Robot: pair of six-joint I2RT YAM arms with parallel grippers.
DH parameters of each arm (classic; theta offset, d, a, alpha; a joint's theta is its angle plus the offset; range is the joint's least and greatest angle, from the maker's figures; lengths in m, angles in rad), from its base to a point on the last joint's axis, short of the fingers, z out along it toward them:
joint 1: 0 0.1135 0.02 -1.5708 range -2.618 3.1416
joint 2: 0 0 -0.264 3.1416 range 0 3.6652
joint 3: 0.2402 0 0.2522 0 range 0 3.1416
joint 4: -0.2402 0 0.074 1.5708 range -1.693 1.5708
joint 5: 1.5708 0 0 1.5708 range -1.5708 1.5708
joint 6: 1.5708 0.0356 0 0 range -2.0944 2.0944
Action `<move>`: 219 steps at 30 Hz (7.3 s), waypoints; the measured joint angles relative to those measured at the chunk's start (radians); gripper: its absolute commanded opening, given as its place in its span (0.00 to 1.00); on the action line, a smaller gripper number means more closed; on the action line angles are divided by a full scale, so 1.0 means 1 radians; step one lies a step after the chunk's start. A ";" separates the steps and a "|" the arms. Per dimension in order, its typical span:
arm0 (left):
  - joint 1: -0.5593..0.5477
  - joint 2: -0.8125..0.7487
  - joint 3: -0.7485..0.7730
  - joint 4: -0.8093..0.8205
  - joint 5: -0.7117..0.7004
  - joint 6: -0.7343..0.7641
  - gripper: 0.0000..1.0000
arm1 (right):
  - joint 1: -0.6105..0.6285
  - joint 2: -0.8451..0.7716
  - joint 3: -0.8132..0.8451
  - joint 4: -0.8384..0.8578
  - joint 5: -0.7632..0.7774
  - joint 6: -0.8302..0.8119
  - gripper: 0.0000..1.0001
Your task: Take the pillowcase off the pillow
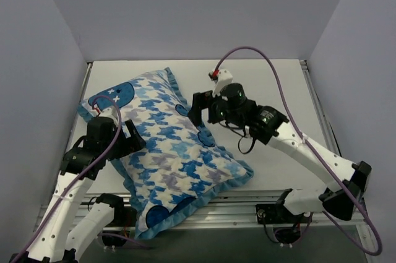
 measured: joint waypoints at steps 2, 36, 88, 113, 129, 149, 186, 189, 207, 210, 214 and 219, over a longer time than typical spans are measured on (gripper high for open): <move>0.000 0.019 -0.004 0.015 0.000 0.000 0.94 | -0.089 0.062 0.025 0.039 -0.078 -0.008 1.00; -0.297 0.702 0.224 0.447 0.090 -0.162 0.94 | -0.250 0.298 0.337 -0.050 -0.325 -0.246 0.00; -0.377 0.801 0.334 0.516 -0.283 -0.217 0.94 | -0.326 -0.201 -0.322 -0.218 0.191 0.045 0.87; -0.374 0.453 0.369 0.439 -0.305 0.095 0.94 | -0.150 0.280 0.012 0.047 0.163 0.000 0.89; -0.333 0.689 0.191 0.565 -0.270 -0.088 0.94 | -0.269 -0.005 -0.385 0.145 0.199 0.151 0.50; -0.384 0.550 0.187 0.602 -0.093 0.139 0.94 | -0.361 -0.098 -0.768 0.589 -0.153 0.222 0.00; -0.624 0.990 0.607 0.390 -0.264 0.335 0.02 | -0.354 -0.187 -0.779 0.596 -0.178 0.136 0.00; -0.624 0.911 0.558 0.399 -0.243 0.343 0.02 | -0.354 -0.208 -0.754 0.555 -0.157 0.147 0.00; -0.613 0.612 0.283 0.524 -0.077 0.416 0.02 | -0.362 -0.195 -0.457 0.132 0.059 0.233 0.00; -0.612 0.597 0.264 0.541 -0.066 0.416 0.02 | -0.362 -0.168 -0.426 0.090 0.087 0.235 0.00; -0.606 0.549 0.211 0.586 -0.023 0.422 0.02 | -0.362 -0.120 -0.413 0.066 0.094 0.238 0.00; -0.597 0.442 0.148 0.600 0.063 0.455 0.02 | -0.387 -0.095 -0.412 0.060 0.064 0.241 0.00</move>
